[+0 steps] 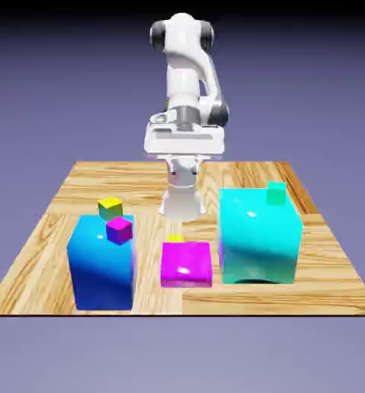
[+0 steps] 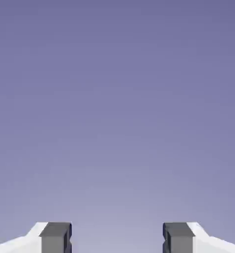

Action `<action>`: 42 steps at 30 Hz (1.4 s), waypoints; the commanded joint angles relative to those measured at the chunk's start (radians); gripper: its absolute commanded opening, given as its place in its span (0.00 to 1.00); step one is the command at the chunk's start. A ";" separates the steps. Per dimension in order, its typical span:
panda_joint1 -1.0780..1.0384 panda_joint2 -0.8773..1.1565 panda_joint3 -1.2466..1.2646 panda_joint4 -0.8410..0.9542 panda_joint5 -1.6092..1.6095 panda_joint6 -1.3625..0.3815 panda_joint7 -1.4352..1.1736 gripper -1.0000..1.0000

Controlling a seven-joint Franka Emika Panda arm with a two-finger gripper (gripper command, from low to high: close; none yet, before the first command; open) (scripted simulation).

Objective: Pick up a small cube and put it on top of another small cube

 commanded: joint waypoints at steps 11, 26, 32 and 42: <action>-0.155 0.379 0.099 -0.171 -0.073 -0.369 -0.112 0.50; -0.088 0.596 -0.015 -0.155 -0.207 -0.172 -0.019 0.00; -0.155 0.379 0.099 -0.171 -0.073 -0.369 -0.112 0.00; -0.238 0.533 0.253 0.139 -0.438 -0.540 -0.450 0.00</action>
